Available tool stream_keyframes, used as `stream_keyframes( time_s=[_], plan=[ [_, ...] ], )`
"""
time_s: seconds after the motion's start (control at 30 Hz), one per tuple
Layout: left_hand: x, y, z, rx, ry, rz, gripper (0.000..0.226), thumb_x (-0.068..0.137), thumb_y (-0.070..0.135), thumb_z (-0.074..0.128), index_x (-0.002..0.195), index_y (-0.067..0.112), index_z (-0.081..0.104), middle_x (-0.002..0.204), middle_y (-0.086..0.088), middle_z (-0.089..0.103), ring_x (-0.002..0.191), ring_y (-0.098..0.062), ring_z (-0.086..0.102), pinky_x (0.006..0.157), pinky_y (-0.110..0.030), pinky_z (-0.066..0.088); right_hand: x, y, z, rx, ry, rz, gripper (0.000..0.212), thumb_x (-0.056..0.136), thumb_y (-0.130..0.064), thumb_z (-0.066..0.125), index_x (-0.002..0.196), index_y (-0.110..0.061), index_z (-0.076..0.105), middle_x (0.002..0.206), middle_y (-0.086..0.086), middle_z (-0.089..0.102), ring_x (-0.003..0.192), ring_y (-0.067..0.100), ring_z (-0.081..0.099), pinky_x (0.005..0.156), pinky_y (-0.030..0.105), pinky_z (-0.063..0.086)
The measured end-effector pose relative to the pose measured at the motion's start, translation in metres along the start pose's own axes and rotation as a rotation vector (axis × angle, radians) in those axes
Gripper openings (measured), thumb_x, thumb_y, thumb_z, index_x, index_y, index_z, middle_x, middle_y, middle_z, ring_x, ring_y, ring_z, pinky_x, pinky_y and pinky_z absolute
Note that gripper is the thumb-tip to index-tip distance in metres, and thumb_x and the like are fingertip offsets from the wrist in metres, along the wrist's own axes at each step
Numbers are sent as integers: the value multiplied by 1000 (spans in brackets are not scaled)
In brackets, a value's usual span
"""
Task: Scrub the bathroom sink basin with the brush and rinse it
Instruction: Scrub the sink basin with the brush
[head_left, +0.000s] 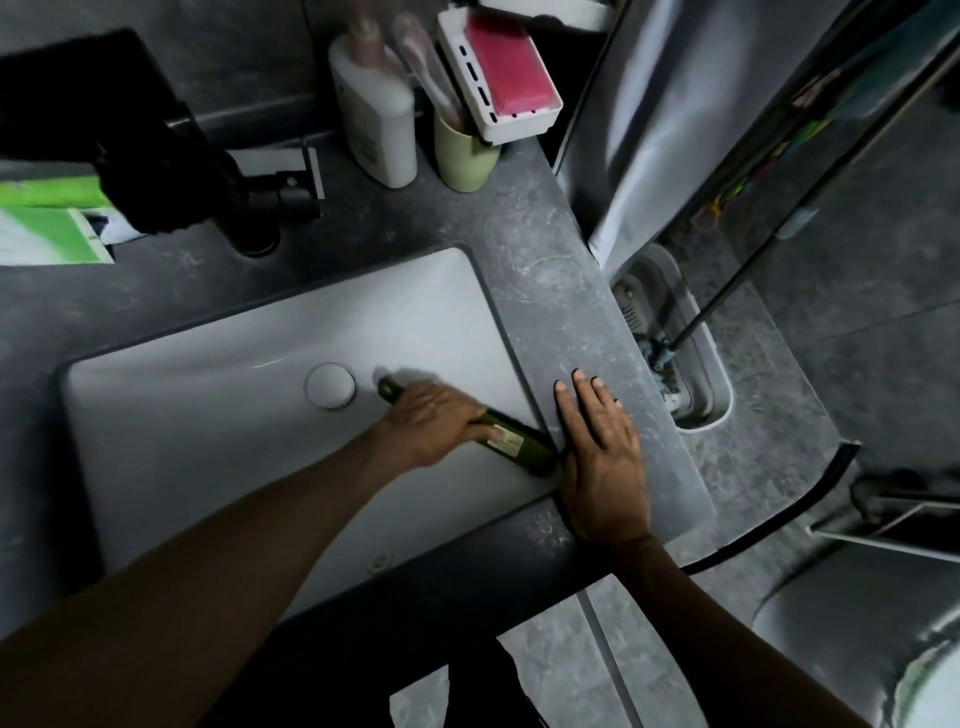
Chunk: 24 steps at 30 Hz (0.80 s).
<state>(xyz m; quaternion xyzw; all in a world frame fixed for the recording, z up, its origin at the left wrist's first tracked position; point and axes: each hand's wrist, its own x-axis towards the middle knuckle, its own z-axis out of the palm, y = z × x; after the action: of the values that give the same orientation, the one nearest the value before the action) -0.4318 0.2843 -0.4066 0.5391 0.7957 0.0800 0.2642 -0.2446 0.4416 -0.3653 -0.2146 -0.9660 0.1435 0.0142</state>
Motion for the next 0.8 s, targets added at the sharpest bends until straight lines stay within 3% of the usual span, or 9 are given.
stream_keyframes(
  time_s=[0.1,0.2,0.27,0.4,0.47,0.57,0.63,0.7,0.8],
  plan=[
    [-7,-36,-1,95,25,-224,48,100,63,42,109,25,70,110,-1,72,102,-25,65,86,-35,44,-2,1,1,10,0,-11,73,87,-8,52,155,-20,29,164,1,16,152,19,7,123,45,14],
    [-19,-76,-5,243,-38,-407,54,100,66,34,104,23,67,103,-5,71,92,-27,65,71,-36,46,-3,1,1,10,-5,-18,72,87,-9,48,155,-20,28,164,1,15,152,20,6,122,46,15],
    [-19,-67,-2,206,-53,-365,54,100,65,35,106,22,68,105,-6,70,92,-26,64,71,-36,45,-3,1,0,11,-1,-18,72,87,-11,46,155,-19,27,164,2,15,152,19,6,123,45,13],
    [-12,-8,13,33,-132,-97,51,101,64,37,112,26,69,109,-6,70,96,-26,64,72,-34,45,-3,1,1,6,-4,-14,72,86,-13,44,156,-20,26,165,1,13,152,18,5,123,43,12],
    [-15,-12,14,22,-153,-127,54,101,65,34,114,25,67,111,-7,69,96,-26,64,75,-36,49,-4,2,2,7,-7,-17,75,85,-10,48,156,-21,25,165,1,13,152,18,5,123,44,13],
    [-32,-67,3,182,-138,-363,55,101,63,34,117,22,67,117,-8,67,102,-29,65,83,-37,52,-3,2,2,18,3,-25,76,84,-6,51,155,-20,28,164,1,16,152,19,8,121,47,18],
    [-46,-95,-6,294,-129,-485,60,100,67,34,116,19,67,114,-8,68,100,-29,67,76,-33,49,-2,2,1,22,12,-28,75,85,-5,50,155,-19,29,164,2,17,152,20,9,121,47,19],
    [-41,-86,-4,275,-120,-455,63,100,67,31,118,18,66,115,-9,67,102,-29,65,75,-33,45,-3,1,2,23,18,-28,74,86,-6,51,155,-19,29,164,3,17,152,21,9,120,48,19],
    [-20,-29,11,84,-168,-255,78,91,78,17,117,25,68,114,-8,67,101,-29,64,84,-39,53,-4,4,1,26,12,-36,72,87,-8,50,155,-19,29,164,3,17,152,21,9,120,49,20]
  ],
)
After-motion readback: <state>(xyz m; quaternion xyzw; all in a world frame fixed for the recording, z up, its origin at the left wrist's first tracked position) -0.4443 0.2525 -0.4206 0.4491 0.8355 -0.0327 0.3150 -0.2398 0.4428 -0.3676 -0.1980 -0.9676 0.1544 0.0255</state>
